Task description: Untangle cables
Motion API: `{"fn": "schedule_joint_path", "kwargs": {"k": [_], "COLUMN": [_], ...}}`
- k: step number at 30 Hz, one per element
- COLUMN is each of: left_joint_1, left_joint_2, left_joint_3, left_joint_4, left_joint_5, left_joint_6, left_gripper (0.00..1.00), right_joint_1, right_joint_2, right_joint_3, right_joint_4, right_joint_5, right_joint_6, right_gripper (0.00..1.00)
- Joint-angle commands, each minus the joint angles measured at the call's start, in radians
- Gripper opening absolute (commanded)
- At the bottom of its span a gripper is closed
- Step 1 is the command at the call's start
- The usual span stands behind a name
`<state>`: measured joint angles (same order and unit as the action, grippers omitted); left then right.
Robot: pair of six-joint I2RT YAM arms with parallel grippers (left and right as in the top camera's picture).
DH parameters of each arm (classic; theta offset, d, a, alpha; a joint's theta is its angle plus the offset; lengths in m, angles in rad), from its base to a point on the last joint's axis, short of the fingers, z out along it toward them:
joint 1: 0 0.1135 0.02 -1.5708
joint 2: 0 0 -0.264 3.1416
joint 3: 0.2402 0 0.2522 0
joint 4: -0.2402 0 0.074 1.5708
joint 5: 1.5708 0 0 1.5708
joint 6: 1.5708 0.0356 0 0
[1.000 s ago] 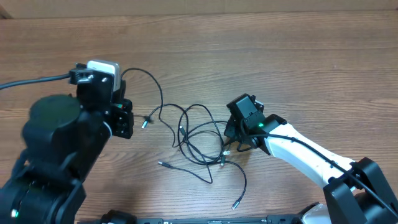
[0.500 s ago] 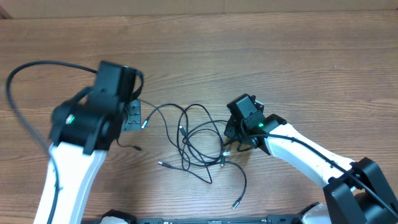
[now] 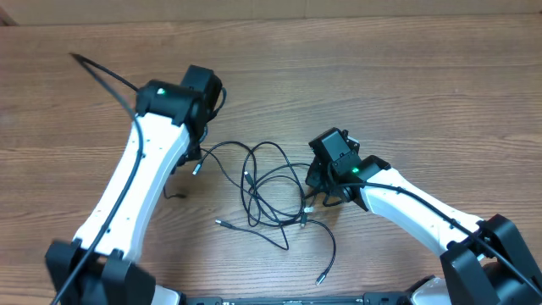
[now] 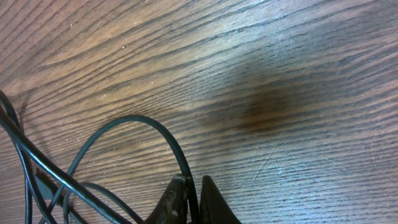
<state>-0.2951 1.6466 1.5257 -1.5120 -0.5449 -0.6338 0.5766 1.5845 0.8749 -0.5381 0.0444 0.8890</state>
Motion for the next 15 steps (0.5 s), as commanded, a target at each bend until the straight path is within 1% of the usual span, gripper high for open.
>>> {"fn": "schedule_joint_path", "kwargs": {"k": [1, 3, 9, 11, 13, 15], "left_joint_1": [-0.002, 0.006, 0.064, 0.092, 0.126, 0.155], "left_joint_2": [0.059, 0.087, 0.145, 0.156, 0.164, 0.164], "left_joint_3": [-0.010, -0.010, -0.011, -0.010, -0.011, -0.011], "left_joint_4": [-0.003, -0.003, 0.003, 0.011, 0.028, 0.042], "left_joint_5": [-0.132, -0.159, -0.164, -0.163, -0.150, -0.117], "left_joint_6": [-0.150, -0.160, -0.199, -0.201, -0.201, -0.201], "left_gripper": [0.05, 0.05, 0.04, 0.06, 0.09, 0.09], "right_joint_1": [0.002, 0.002, 0.002, 0.002, 0.002, 0.002], "right_joint_2": [-0.017, -0.017, -0.017, -0.017, -0.017, -0.017], "right_joint_3": [0.001, 0.001, 0.001, 0.001, 0.001, 0.001], "right_joint_4": [0.001, 0.000, 0.001, 0.001, 0.001, 0.001], "right_joint_5": [0.016, 0.018, 0.018, 0.019, 0.019, 0.019], "right_joint_6": [-0.003, -0.003, -0.003, -0.003, -0.003, -0.003], "right_gripper": [0.06, 0.06, 0.08, 0.08, 0.08, 0.08]}}
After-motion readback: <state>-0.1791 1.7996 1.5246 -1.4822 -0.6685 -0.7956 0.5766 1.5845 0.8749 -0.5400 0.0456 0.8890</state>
